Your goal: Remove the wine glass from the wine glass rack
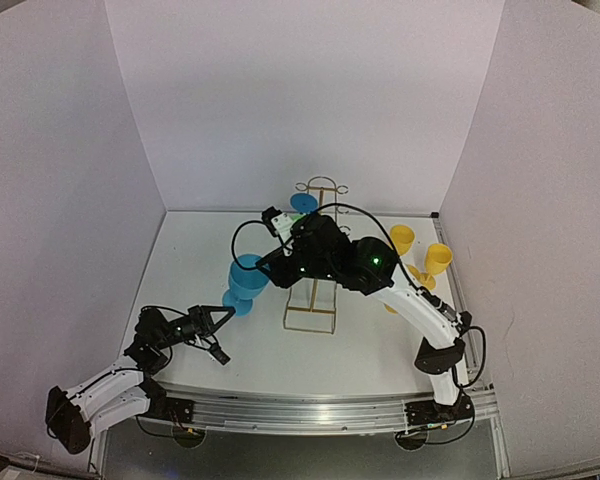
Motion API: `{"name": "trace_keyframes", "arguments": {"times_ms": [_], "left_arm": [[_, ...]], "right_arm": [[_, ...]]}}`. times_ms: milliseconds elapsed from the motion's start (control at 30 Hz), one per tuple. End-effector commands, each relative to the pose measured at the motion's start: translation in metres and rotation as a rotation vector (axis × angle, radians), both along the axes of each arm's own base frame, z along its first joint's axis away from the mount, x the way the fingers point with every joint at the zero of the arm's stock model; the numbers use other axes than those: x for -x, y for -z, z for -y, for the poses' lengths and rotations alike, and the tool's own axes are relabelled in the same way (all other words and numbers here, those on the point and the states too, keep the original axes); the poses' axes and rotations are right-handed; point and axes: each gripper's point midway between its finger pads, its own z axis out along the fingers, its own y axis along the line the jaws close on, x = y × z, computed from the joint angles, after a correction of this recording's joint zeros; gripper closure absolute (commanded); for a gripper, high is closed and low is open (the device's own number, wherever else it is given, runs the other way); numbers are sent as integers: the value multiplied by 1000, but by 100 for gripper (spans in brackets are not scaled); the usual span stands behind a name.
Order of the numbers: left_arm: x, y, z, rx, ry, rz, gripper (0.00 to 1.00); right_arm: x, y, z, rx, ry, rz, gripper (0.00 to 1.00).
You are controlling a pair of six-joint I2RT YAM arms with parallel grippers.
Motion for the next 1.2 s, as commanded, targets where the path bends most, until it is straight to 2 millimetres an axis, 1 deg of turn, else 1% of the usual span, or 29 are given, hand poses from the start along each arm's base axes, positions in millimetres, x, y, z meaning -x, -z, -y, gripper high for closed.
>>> {"name": "trace_keyframes", "arguments": {"times_ms": [0, 33, 67, 133, 233, 267, 367, 400, 467, 500, 533, 567, 600, 700, 733, 800, 833, 900, 933, 967, 1033, 1067, 1100, 1167], "left_arm": [[1, -22, 1, 35, 9, 73, 100], [0, -24, 1, 39, 4, 73, 100], [-2, -26, 1, 44, -2, 73, 100], [-5, -30, 1, 54, -16, 71, 100], [-10, -33, 0, 69, -38, 63, 100], [-11, -33, -1, 73, -47, 57, 100], [-14, -30, -4, 74, -70, 12, 100], [-15, -27, -6, 72, -86, -27, 92], [-18, -31, -14, 97, -135, -125, 48], [-19, -32, -19, 109, -166, -207, 30], [-19, -27, -25, 107, -198, -308, 16], [-17, -21, -30, 96, -228, -424, 7], [-10, -28, -37, 109, -250, -530, 1], [16, -23, -53, 141, -307, -925, 1], [24, -28, -57, 180, -330, -1053, 1], [24, -51, -62, 317, -385, -1267, 2], [20, -60, -64, 414, -427, -1396, 3], [7, -96, -63, 622, -462, -1578, 13], [2, -103, -60, 698, -475, -1679, 18], [-2, -117, -57, 776, -469, -1765, 22], [-11, -125, -50, 888, -478, -1916, 31], [-16, -126, -48, 926, -496, -1965, 32], [-20, -123, -47, 949, -530, -2000, 33], [-27, -109, -48, 966, -614, -2038, 33]], "right_arm": [[3, 10, -4, 17, -21, -16, 72], [5, 14, -7, 20, -32, -26, 80], [8, 17, -10, 22, -46, -35, 84], [13, 20, -16, 16, -85, -58, 85], [15, 21, -19, 11, -93, -66, 98], [14, 21, -19, 10, -87, -65, 100], [8, 18, -14, 12, -44, -47, 100], [6, 16, -12, 16, -23, -32, 100], [1, 14, -10, 32, 26, 16, 100], [0, 13, -11, 39, 47, 43, 100], [-1, 12, -12, 45, 69, 71, 100], [-2, 10, -13, 50, 93, 99, 100], [-4, 9, -13, 55, 123, 125, 100], [-12, 13, -13, 69, 211, 165, 100], [-14, 17, -13, 72, 237, 171, 100], [-15, 26, -18, 77, 275, 179, 100], [-14, 32, -24, 82, 290, 183, 100], [-14, 43, -32, 79, 333, 183, 100], [-14, 47, -36, 68, 348, 174, 100], [-14, 52, -41, 56, 358, 161, 100], [-14, 58, -51, 28, 363, 144, 100], [-15, 62, -55, 18, 370, 137, 100], [-16, 63, -58, 10, 376, 134, 100], [-17, 66, -61, -7, 388, 126, 100]]}}
